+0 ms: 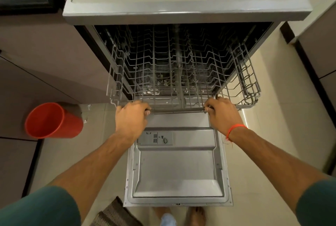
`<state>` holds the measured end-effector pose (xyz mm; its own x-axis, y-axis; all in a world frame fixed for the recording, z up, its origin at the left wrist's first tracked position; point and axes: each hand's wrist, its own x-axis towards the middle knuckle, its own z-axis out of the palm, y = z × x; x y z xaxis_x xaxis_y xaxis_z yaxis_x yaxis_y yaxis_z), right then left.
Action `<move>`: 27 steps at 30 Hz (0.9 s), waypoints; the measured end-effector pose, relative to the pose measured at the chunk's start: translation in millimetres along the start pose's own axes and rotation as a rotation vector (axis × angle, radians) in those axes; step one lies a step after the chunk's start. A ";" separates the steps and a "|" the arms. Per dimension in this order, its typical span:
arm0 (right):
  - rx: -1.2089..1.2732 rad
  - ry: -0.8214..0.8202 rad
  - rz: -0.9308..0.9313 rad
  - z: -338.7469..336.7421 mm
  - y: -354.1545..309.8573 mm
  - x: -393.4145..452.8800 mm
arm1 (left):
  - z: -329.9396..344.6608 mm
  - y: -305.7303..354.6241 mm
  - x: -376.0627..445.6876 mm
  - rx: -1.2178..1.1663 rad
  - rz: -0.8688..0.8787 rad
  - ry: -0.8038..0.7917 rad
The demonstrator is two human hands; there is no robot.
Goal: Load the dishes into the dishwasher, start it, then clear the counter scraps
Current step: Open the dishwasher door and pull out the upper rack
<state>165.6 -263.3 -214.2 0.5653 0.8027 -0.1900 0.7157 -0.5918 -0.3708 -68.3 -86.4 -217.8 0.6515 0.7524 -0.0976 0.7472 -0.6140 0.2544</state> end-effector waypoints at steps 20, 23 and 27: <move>0.044 -0.173 -0.121 17.6 17.3 -59.3 | 17.3 -16.1 -70.8 -0.057 0.077 -0.028; 0.038 -0.172 -0.134 18.6 21.8 -65.1 | 22.4 -9.6 -82.3 -0.070 0.044 -0.012; 0.056 -0.182 -0.108 19.3 19.3 -68.2 | 19.6 -7.3 -84.3 -0.052 0.003 -0.033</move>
<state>132.9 -328.0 -225.9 0.4001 0.8641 -0.3054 0.7413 -0.5011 -0.4466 -126.1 -150.0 -230.3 0.6585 0.7416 -0.1279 0.7378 -0.6027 0.3039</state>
